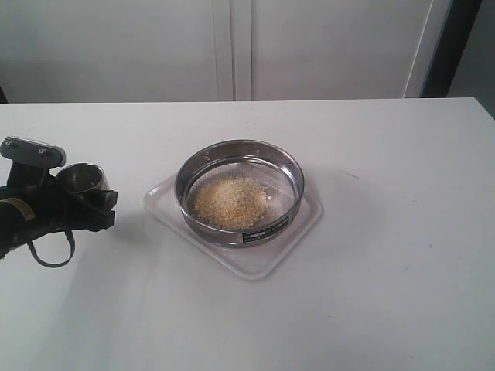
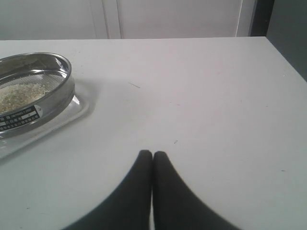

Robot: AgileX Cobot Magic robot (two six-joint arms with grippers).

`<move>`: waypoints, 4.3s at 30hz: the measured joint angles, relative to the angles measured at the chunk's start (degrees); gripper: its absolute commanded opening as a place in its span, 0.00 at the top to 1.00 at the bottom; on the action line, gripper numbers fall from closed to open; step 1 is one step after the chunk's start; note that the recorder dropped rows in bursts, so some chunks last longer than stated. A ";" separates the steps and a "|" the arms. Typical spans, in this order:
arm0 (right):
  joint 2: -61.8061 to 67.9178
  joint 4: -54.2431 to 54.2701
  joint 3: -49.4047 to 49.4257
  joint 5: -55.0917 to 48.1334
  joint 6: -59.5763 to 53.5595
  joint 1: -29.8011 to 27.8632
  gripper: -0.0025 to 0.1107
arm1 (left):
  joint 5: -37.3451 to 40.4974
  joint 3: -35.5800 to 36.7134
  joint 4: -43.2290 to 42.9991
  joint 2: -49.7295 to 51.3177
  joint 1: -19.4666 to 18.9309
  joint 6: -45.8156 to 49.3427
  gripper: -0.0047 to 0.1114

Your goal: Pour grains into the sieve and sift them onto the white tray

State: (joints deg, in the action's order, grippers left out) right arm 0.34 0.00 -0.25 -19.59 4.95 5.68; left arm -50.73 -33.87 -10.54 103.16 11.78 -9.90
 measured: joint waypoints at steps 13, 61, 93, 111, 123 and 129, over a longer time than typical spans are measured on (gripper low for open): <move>0.00 0.00 0.00 0.00 0.00 0.00 0.98 | 0.54 0.00 2.25 2.04 0.00 0.61 0.39; 0.00 0.00 0.00 0.00 0.00 0.00 0.98 | 23.80 0.00 4.88 -19.09 0.00 4.78 0.37; 0.00 0.00 0.00 0.00 0.00 0.00 0.98 | 62.12 -0.11 6.62 -45.42 0.00 4.52 0.96; 0.00 0.00 0.00 0.00 0.00 0.00 0.98 | 64.25 -0.11 6.51 -51.56 -1.40 5.72 0.96; 0.00 0.00 0.00 0.00 0.00 0.00 0.98 | 64.47 1.43 6.51 -61.97 -7.91 5.93 0.96; 0.00 0.00 0.00 0.00 0.00 0.00 0.98 | 65.36 4.89 6.93 -63.39 -7.91 4.59 0.96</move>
State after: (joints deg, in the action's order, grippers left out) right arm 0.34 0.00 -0.25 -19.59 4.95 5.68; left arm 14.63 -28.98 -3.61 39.77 3.87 -5.31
